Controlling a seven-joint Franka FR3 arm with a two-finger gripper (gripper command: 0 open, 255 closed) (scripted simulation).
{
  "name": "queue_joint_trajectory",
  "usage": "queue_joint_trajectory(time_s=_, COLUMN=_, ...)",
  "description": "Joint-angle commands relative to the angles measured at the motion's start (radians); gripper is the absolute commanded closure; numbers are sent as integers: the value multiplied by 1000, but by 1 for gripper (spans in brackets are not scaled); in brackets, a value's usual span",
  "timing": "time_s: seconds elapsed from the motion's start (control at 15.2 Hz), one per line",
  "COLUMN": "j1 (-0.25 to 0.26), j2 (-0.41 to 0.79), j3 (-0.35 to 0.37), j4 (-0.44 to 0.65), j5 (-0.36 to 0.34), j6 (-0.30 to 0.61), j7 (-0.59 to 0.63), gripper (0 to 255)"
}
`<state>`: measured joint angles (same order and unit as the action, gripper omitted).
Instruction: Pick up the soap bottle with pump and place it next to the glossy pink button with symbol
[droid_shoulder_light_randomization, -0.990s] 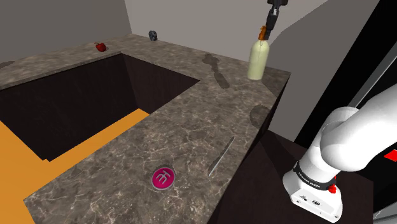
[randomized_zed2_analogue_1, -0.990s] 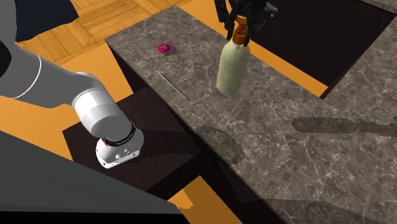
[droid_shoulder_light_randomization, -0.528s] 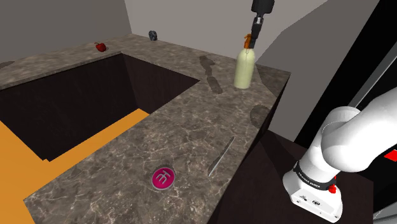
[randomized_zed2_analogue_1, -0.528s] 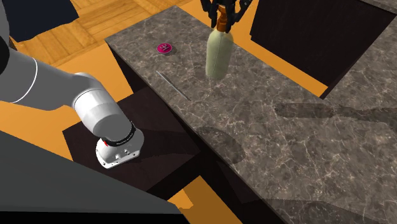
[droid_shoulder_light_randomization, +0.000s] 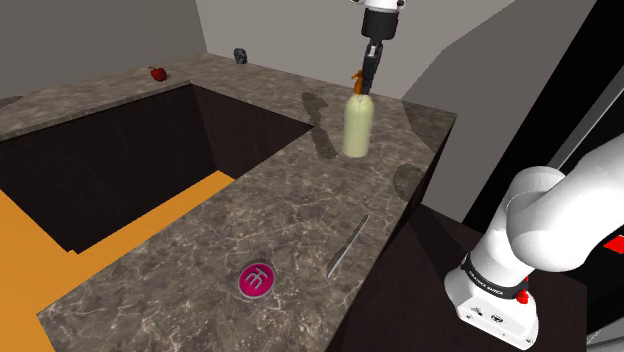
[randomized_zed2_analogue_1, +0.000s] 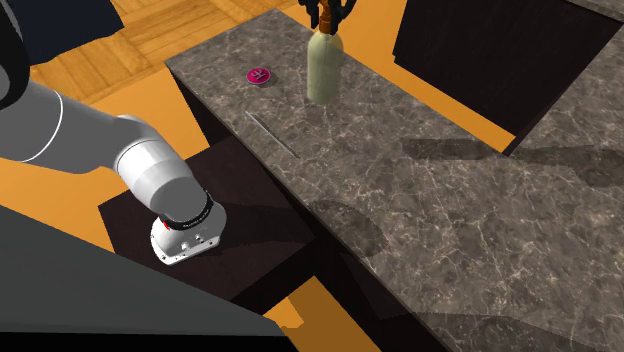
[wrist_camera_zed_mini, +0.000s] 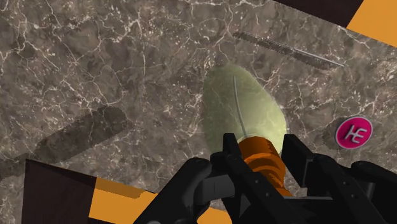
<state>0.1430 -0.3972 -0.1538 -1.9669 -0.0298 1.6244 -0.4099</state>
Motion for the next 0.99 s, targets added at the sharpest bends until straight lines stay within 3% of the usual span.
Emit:
queue_joint_trajectory(time_s=0.0, j1=16, j2=18, j3=32, j4=-4, j5=12, j6=22, j7=46, gripper=255)
queue_joint_trajectory(time_s=0.92, j1=128, j2=229, j3=228, j4=81, j5=53, j6=152, j7=341, gripper=255)
